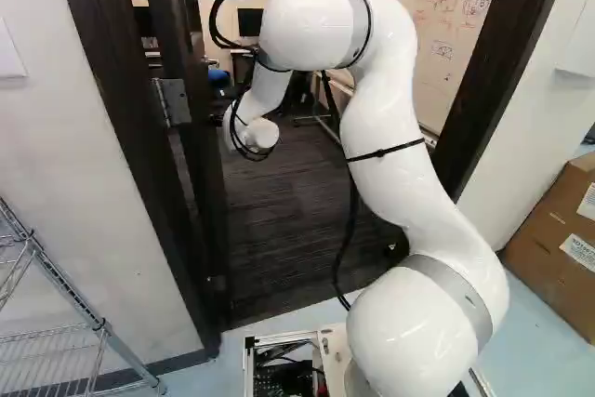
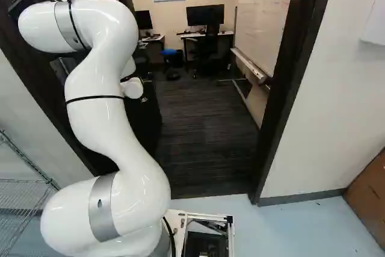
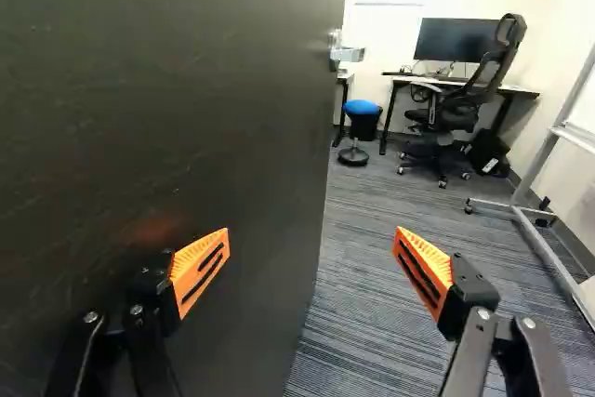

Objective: Open the door and move inside

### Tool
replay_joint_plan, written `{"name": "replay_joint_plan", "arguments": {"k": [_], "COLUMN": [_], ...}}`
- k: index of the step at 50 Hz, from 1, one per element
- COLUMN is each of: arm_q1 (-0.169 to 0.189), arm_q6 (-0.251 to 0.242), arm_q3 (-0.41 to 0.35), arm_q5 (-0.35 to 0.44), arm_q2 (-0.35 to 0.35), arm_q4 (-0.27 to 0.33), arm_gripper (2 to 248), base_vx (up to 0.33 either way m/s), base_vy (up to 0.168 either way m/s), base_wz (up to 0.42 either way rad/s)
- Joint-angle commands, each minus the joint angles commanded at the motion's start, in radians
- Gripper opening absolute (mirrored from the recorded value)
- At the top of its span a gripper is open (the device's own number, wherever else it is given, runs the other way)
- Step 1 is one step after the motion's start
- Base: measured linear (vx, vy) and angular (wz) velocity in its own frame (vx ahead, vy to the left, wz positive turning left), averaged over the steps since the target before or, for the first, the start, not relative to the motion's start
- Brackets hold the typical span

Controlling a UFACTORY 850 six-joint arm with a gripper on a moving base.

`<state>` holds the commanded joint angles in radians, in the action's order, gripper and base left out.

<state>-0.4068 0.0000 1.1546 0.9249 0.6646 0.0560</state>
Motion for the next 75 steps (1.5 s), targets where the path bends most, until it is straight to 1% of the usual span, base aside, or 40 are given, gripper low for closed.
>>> {"name": "replay_joint_plan", "arguments": {"k": [17, 42, 59, 75], "arm_q1": [0.014, 0.066, 0.071, 0.086], "arm_q6": [0.0, 0.0, 0.0, 0.0], "arm_q3": [-0.016, -0.072, -0.087, -0.129], "arm_q5": [0.0, 0.0, -0.001, -0.003], "arm_q2": [-0.011, -0.053, -0.066, -0.104], "arm_q4": [0.0, 0.0, -0.001, -0.003], "arm_gripper": [247, 247, 247, 247], "base_vx": [0.0, 0.0, 0.0, 0.0], "base_vy": [0.0, 0.0, 0.0, 0.0], "base_wz": [0.0, 0.0, 0.0, 0.0]}}
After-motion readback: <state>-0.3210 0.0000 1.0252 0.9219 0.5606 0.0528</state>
